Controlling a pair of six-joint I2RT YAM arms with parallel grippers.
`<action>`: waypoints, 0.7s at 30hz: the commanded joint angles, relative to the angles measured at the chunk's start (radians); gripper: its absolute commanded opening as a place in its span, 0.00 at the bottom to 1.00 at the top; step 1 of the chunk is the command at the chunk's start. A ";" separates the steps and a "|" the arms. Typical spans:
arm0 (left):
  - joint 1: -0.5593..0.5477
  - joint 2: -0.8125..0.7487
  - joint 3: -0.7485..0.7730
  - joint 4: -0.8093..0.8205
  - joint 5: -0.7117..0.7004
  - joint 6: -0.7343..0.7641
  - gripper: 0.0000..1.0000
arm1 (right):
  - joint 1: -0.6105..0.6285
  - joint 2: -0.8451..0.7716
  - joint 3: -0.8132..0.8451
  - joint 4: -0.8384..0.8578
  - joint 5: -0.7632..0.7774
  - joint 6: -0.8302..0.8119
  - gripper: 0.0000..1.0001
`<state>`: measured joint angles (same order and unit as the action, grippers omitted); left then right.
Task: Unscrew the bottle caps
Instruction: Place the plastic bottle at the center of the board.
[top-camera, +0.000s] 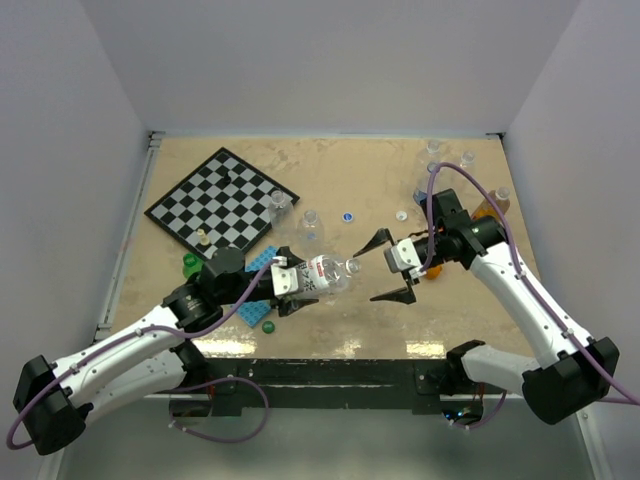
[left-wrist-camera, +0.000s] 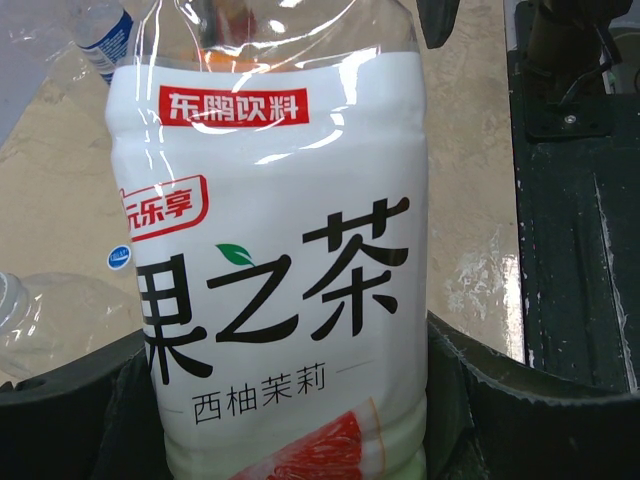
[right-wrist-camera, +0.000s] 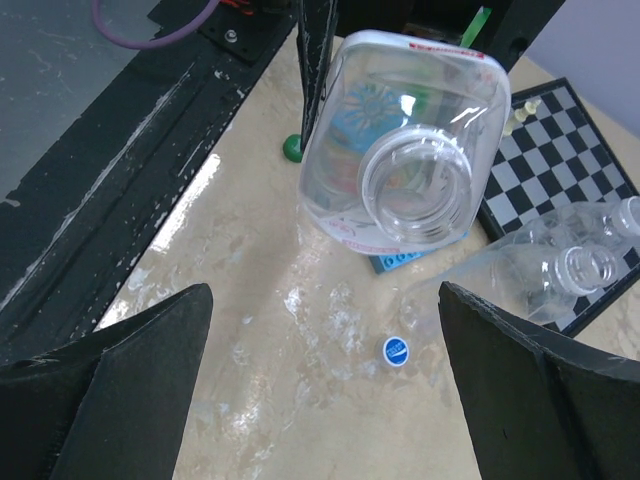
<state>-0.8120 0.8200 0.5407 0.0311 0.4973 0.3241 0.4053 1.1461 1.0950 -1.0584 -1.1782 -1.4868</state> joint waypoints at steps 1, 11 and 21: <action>0.004 0.008 -0.007 0.078 0.044 -0.023 0.00 | 0.024 0.007 0.066 -0.023 -0.078 -0.044 0.98; 0.004 0.025 -0.015 0.147 0.084 -0.077 0.00 | 0.099 0.107 0.114 -0.020 -0.147 -0.023 0.98; 0.004 0.028 -0.027 0.220 0.106 -0.123 0.00 | 0.118 0.178 0.177 0.070 -0.141 0.135 0.98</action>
<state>-0.8062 0.8528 0.5091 0.1287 0.5690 0.2256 0.5137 1.3231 1.2217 -1.0363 -1.2827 -1.4307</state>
